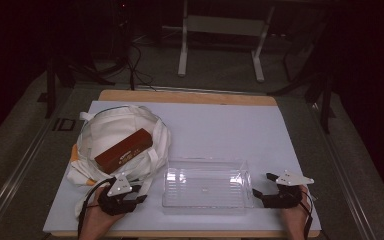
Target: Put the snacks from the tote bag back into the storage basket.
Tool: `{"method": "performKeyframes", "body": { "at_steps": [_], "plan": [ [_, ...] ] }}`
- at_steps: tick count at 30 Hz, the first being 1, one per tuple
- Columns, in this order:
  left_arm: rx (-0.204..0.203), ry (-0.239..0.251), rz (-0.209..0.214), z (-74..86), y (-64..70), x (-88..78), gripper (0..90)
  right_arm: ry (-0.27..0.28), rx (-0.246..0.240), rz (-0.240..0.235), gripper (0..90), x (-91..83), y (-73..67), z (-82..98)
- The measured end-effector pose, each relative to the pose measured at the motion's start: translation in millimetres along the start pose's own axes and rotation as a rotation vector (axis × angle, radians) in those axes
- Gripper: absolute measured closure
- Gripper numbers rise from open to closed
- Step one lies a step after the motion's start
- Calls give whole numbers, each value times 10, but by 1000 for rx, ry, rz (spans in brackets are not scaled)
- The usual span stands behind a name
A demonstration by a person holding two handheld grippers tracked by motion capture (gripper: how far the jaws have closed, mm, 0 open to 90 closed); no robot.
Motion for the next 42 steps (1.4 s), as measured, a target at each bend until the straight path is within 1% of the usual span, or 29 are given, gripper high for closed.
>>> {"method": "performKeyframes", "body": {
  "at_steps": [3, 4, 6, 9, 13, 17, 18, 22, 25, 29, 34, 38, 42],
  "plan": [
    [0, 20, 9, -8, 2, -23, 571, 15, 2, -2, 146, -6, 8, -7],
    [-1, 26, 8, -11, -3, -30, 571, 27, 18, -21, 169, -20, 13, -11],
    [3, 30, 6, -16, 4, -37, 571, 32, 33, -30, 216, -26, 20, -11],
    [15, 32, 6, -19, 17, -41, 571, 29, 24, -30, 206, -20, 14, -11],
    [15, 49, 12, -33, 30, -65, 569, 32, 20, -28, 206, -24, 13, -12],
    [19, 60, 4, -52, 34, -91, 563, 40, 23, -32, 205, -33, 15, -15],
    [25, 70, 4, -68, 44, -113, 562, 42, 23, -33, 204, -34, 13, -16],
    [36, 86, 2, -108, 91, -150, 559, 47, 11, -31, 202, -36, 6, -18],
    [53, 95, 4, -143, 143, -178, 548, 56, 15, -30, 194, -52, 7, -20],
    [70, 86, 3, -168, 190, -196, 535, 62, 11, -29, 186, -56, 5, -23],
    [79, 71, 12, -188, 214, -212, 524, 63, 4, -21, 187, -59, -3, -22],
    [70, 75, 11, -204, 228, -235, 519, 77, 6, -16, 186, -72, 4, -27],
    [79, 75, 11, -239, 242, -268, 518, 81, 7, -14, 187, -77, 1, -27]
  ]
}}
Point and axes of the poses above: each handheld gripper's, and its own axes: x roughly forward along the jaws, z roughly out of its underside, y roughly to its right, the point moved 8 cm from there along x, roughly forward along the jaws
